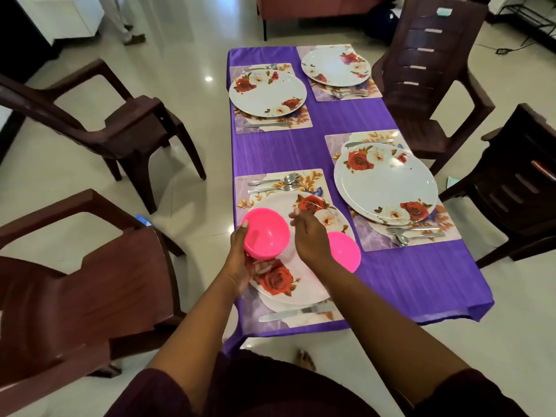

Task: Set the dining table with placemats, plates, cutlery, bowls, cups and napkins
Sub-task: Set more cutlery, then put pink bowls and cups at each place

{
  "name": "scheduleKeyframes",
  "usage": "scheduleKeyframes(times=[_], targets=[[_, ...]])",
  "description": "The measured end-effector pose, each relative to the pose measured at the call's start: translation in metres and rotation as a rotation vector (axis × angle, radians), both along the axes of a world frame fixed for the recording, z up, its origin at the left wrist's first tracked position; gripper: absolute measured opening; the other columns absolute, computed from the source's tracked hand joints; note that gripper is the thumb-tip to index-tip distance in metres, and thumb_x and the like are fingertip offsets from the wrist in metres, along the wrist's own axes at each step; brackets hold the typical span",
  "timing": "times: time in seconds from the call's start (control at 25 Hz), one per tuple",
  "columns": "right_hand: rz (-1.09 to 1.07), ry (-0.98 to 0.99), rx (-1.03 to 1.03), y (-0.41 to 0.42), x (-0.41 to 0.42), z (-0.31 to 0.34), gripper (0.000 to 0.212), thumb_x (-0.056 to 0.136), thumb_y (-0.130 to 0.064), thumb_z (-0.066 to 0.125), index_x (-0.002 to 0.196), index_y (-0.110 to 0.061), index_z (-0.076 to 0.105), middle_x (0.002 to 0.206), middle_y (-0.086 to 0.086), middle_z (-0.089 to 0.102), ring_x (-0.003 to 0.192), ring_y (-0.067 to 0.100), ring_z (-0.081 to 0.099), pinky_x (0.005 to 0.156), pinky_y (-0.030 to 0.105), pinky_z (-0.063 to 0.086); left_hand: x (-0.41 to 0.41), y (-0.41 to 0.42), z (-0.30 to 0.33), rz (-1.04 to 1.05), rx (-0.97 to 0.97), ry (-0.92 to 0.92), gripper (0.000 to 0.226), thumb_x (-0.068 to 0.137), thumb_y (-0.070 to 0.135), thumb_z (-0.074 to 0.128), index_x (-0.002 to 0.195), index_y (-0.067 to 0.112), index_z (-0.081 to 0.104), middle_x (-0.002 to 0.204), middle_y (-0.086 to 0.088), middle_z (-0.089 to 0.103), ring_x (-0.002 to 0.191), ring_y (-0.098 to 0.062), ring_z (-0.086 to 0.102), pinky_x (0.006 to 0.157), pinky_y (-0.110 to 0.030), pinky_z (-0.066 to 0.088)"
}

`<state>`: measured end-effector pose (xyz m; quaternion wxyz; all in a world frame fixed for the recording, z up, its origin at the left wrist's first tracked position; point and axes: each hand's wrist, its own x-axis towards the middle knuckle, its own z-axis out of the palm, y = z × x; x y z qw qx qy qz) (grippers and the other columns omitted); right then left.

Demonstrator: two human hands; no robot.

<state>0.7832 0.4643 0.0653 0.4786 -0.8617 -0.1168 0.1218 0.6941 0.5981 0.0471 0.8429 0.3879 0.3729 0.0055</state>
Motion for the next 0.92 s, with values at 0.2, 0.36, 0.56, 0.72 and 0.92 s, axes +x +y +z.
scheduleKeyframes(times=[0.2, 0.36, 0.56, 0.72, 0.92], targets=[[0.025, -0.053, -0.844, -0.039, 0.023, -0.029, 0.073, 0.084, -0.066, 0.054, 0.145, -0.032, 0.033, 0.156, 0.008, 0.024, 0.146, 0.041, 0.009, 0.112, 0.063, 0.011, -0.005, 0.064, -0.002, -0.059, -0.015, -0.026, 0.093, 0.063, 0.067, 0.068, 0.141, 0.023, 0.040, 0.136, -0.018, 0.050, 0.113, -0.041, 0.060, 0.072, -0.047, 0.057], [-0.084, 0.137, -0.839, -0.051, 0.013, -0.028, 0.117, 0.062, -0.080, 0.065, 0.152, -0.031, 0.009, 0.159, 0.013, 0.009, 0.144, 0.047, 0.002, 0.110, 0.068, 0.011, 0.011, 0.094, -0.003, -0.165, -0.032, -0.025, 0.094, 0.063, 0.065, 0.073, 0.140, 0.023, 0.040, 0.138, -0.019, 0.049, 0.115, -0.044, 0.058, 0.080, -0.054, 0.056], [-0.212, 0.197, -0.846, -0.054, -0.012, -0.029, 0.123, 0.060, -0.073, 0.074, 0.152, -0.033, 0.003, 0.154, 0.013, 0.013, 0.140, 0.047, 0.016, 0.109, 0.063, 0.020, 0.038, 0.089, -0.002, -0.416, -0.015, -0.086, 0.069, 0.080, 0.059, 0.061, 0.137, 0.025, 0.044, 0.134, -0.018, 0.053, 0.117, -0.044, 0.058, 0.092, -0.066, 0.046], [-0.310, 0.215, -0.815, -0.055, -0.027, -0.029, 0.113, 0.064, -0.055, 0.080, 0.150, -0.029, 0.011, 0.149, 0.015, 0.024, 0.135, 0.045, 0.028, 0.108, 0.057, 0.031, 0.046, 0.081, 0.006, -0.564, 0.011, -0.097, 0.048, 0.086, 0.060, 0.056, 0.121, 0.027, 0.052, 0.126, -0.016, 0.057, 0.116, -0.039, 0.059, 0.088, -0.056, 0.054], [-0.377, 0.250, -0.825, -0.046, -0.042, -0.027, 0.112, 0.066, -0.053, 0.080, 0.149, -0.030, 0.009, 0.150, 0.018, 0.022, 0.137, 0.045, 0.027, 0.109, 0.058, 0.030, 0.049, 0.086, 0.002, -0.666, 0.022, -0.103, 0.088, 0.051, 0.070, 0.080, 0.123, 0.027, 0.053, 0.123, -0.015, 0.061, 0.112, -0.038, 0.062, 0.085, -0.055, 0.055]])
